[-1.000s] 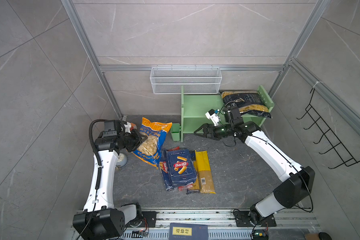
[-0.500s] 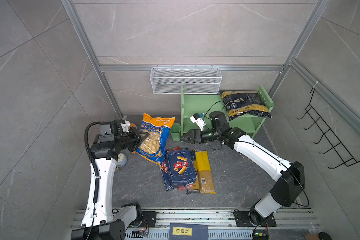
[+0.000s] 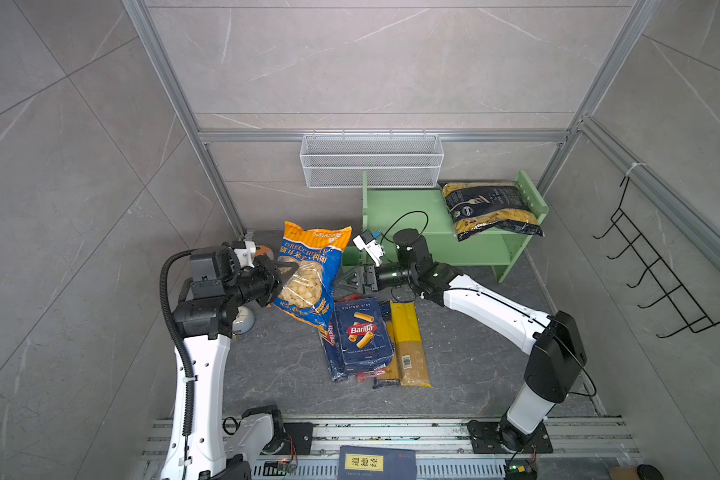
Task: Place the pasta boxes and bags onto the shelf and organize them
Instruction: 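Lift the orecchiette bag with the left gripper while the right gripper reaches toward it, then close the right gripper on the orecchiette bag held by the left gripper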
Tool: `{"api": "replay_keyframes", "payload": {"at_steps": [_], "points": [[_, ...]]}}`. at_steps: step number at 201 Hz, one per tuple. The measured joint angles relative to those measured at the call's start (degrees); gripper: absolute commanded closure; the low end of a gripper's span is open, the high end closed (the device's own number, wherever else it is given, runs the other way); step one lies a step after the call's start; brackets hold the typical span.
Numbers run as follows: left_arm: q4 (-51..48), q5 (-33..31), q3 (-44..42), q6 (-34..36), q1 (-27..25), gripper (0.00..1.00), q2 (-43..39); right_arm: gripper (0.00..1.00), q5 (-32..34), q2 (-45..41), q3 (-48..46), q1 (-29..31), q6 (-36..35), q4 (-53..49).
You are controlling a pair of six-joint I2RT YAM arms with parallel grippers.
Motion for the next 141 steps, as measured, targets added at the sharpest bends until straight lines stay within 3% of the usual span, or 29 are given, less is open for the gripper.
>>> {"api": "replay_keyframes", "payload": {"at_steps": [96, 141], "points": [[3.76, 0.94, -0.02, -2.78, -0.20, 1.00, 0.02, 0.00, -0.98, 1.44, 4.37, 2.95, 1.03, 5.27], [5.88, 1.05, -0.04, -4.37, -0.37, 1.00, 0.15, 0.00, 1.66, 2.45, 5.11, 3.80, -0.55, 5.25]]}}
